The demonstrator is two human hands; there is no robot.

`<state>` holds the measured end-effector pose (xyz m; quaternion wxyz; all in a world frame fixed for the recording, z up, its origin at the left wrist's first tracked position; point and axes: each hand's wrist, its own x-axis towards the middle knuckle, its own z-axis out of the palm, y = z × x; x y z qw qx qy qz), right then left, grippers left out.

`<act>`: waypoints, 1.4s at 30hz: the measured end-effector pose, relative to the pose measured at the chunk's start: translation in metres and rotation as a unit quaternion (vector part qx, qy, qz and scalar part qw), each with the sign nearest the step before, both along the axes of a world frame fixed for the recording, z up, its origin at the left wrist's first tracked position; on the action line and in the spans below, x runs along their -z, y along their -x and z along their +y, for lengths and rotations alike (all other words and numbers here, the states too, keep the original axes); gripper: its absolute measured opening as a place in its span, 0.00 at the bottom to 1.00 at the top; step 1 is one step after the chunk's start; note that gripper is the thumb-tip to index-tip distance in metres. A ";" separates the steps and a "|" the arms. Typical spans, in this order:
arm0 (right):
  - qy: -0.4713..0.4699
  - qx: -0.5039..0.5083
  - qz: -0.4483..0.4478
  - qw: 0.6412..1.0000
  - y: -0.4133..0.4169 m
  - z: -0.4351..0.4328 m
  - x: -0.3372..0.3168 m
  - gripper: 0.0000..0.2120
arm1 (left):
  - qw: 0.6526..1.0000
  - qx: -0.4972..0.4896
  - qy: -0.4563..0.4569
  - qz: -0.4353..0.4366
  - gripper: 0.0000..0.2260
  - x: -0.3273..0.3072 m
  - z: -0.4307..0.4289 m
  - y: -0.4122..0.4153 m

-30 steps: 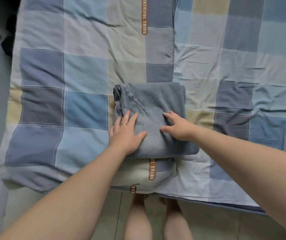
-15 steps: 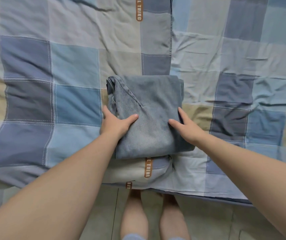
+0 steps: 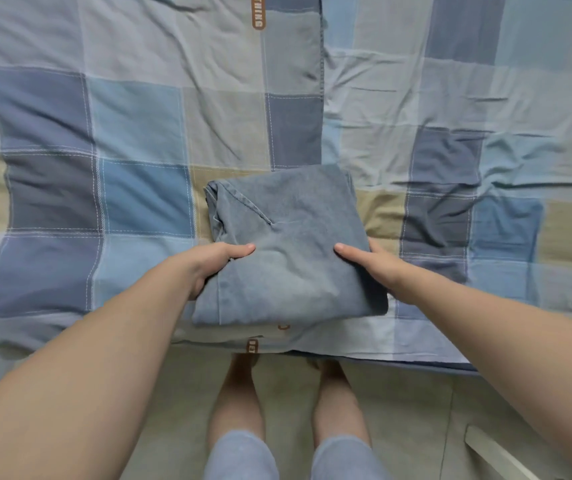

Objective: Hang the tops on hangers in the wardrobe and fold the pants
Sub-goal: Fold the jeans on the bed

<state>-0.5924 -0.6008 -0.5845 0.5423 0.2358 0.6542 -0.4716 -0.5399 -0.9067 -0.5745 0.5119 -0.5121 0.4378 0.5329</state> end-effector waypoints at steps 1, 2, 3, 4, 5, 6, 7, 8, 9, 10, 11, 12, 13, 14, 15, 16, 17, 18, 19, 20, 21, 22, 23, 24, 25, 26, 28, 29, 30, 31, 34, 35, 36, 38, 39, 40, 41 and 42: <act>0.015 0.011 -0.048 0.999 -0.008 0.002 -0.003 0.37 | 1.000 0.017 -0.020 -0.017 0.18 -0.002 -0.006 -0.004; 0.028 0.024 -0.094 0.995 -0.017 0.003 -0.006 0.36 | 0.998 0.035 -0.038 -0.030 0.18 -0.004 -0.012 -0.009; 0.040 0.041 -0.132 0.990 -0.026 0.002 -0.010 0.33 | 0.996 0.052 -0.055 -0.042 0.18 -0.005 -0.017 -0.014; 0.049 0.072 -0.162 0.983 -0.036 -0.001 -0.012 0.29 | 0.994 0.070 -0.067 -0.051 0.18 -0.006 -0.022 -0.018; 0.058 0.113 -0.187 0.974 -0.048 -0.003 -0.013 0.25 | 0.991 0.088 -0.079 -0.056 0.19 -0.008 -0.026 -0.023; 0.066 0.156 -0.204 0.964 -0.060 -0.006 -0.014 0.22 | 0.989 0.104 -0.088 -0.059 0.19 -0.009 -0.029 -0.027; 0.072 0.193 -0.213 0.955 -0.071 -0.009 -0.014 0.20 | 0.986 0.118 -0.098 -0.062 0.19 -0.012 -0.032 -0.030; 0.074 0.225 -0.218 0.947 -0.083 -0.013 -0.016 0.21 | 0.984 0.127 -0.105 -0.064 0.19 -0.016 -0.035 -0.033; 0.075 0.252 -0.220 0.939 -0.093 -0.016 -0.020 0.21 | 0.983 0.133 -0.112 -0.065 0.19 -0.021 -0.037 -0.036; 0.078 0.277 -0.217 0.933 -0.101 -0.018 -0.025 0.22 | 0.981 0.140 -0.115 -0.063 0.19 -0.027 -0.038 -0.038; 0.084 0.300 -0.210 0.927 -0.109 -0.020 -0.031 0.21 | 0.981 0.144 -0.116 -0.060 0.18 -0.033 -0.039 -0.042; 0.090 0.320 -0.201 0.921 -0.114 -0.021 -0.038 0.19 | 0.981 0.146 -0.114 -0.055 0.18 -0.040 -0.039 -0.045; 0.093 0.334 -0.193 0.918 -0.120 -0.022 -0.047 0.18 | 0.982 0.144 -0.111 -0.050 0.19 -0.047 -0.038 -0.050; 0.092 0.340 -0.188 0.917 -0.124 -0.022 -0.057 0.16 | 0.983 0.142 -0.105 -0.043 0.20 -0.056 -0.037 -0.054; 0.089 0.341 -0.186 0.917 -0.129 -0.022 -0.071 0.15 | 0.985 0.138 -0.098 -0.033 0.20 -0.066 -0.035 -0.058; 0.086 0.339 -0.187 0.918 -0.133 -0.021 -0.086 0.14 | 0.987 0.131 -0.089 -0.024 0.18 -0.076 -0.033 -0.063; 0.082 0.337 -0.188 0.919 -0.138 -0.020 -0.103 0.13 | 0.989 0.120 -0.079 -0.014 0.16 -0.088 -0.029 -0.067; 0.080 0.339 -0.185 0.919 -0.142 -0.018 -0.121 0.13 | 0.992 0.110 -0.065 -0.002 0.14 -0.100 -0.026 -0.071; 0.076 0.342 -0.173 0.920 -0.147 -0.016 -0.139 0.13 | 0.993 0.108 -0.049 0.016 0.13 -0.112 -0.022 -0.076; 0.071 0.350 -0.148 0.922 -0.152 -0.015 -0.156 0.14 | 0.992 0.112 -0.029 0.045 0.14 -0.122 -0.017 -0.080; 0.057 0.361 -0.108 0.924 -0.156 -0.013 -0.172 0.17 | 0.990 0.120 -0.007 0.080 0.16 -0.132 -0.011 -0.083; 0.029 0.371 -0.057 0.926 -0.161 -0.012 -0.187 0.21 | 0.985 0.124 0.018 0.115 0.18 -0.142 -0.004 -0.087; -0.007 0.376 -0.006 0.926 -0.166 -0.011 -0.203 0.25 | 0.981 0.119 0.040 0.147 0.19 -0.153 0.003 -0.089; -0.041 0.379 0.036 0.924 -0.172 -0.010 -0.219 0.28 | 0.977 0.110 0.055 0.177 0.20 -0.164 0.011 -0.090; -0.066 0.381 0.071 0.919 -0.177 -0.008 -0.235 0.31 | 0.972 0.101 0.062 0.204 0.19 -0.176 0.020 -0.091; -0.088 0.384 0.101 0.913 -0.183 -0.004 -0.251 0.33 | 0.966 0.099 0.067 0.231 0.19 -0.187 0.028 -0.090; -0.129 0.396 0.154 0.896 -0.197 0.006 -0.281 0.38 | 0.951 0.103 0.071 0.283 0.20 -0.210 0.048 -0.087; -0.146 0.410 0.179 0.882 -0.204 0.013 -0.296 0.39 | 0.943 0.108 0.066 0.308 0.22 -0.222 0.059 -0.084; -0.160 0.427 0.203 0.866 -0.212 0.020 -0.311 0.39 | 0.935 0.119 0.056 0.329 0.24 -0.233 0.072 -0.081; -0.172 0.444 0.229 0.849 -0.221 0.028 -0.326 0.38 | 0.926 0.133 0.044 0.351 0.23 -0.243 0.086 -0.079; -0.205 0.481 0.292 0.801 -0.248 0.058 -0.365 0.36 | 0.892 0.182 0.015 0.414 0.18 -0.271 0.133 -0.074; -0.215 0.493 0.307 0.785 -0.259 0.068 -0.378 0.36 | 0.881 0.193 0.004 0.432 0.16 -0.280 0.151 -0.075; -0.224 0.509 0.322 0.766 -0.271 0.079 -0.391 0.36 | 0.871 0.202 -0.011 0.447 0.15 -0.289 0.169 -0.077; -0.232 0.545 0.348 0.727 -0.299 0.101 -0.413 0.36 | 0.852 0.223 -0.046 0.471 0.15 -0.306 0.210 -0.086; -0.236 0.560 0.360 0.708 -0.316 0.113 -0.422 0.35 | 0.840 0.237 -0.061 0.484 0.13 -0.316 0.231 -0.094; -0.243 0.573 0.371 0.690 -0.334 0.125 -0.431 0.34 | 0.827 0.250 -0.073 0.498 0.10 -0.326 0.251 -0.103; -0.249 0.585 0.381 0.671 -0.354 0.139 -0.439 0.32 | 0.814 0.263 -0.088 0.510 0.08 -0.336 0.272 -0.114; -0.251 0.595 0.392 0.656 -0.375 0.152 -0.446 0.31 | 0.804 0.272 -0.105 0.518 0.07 -0.345 0.292 -0.127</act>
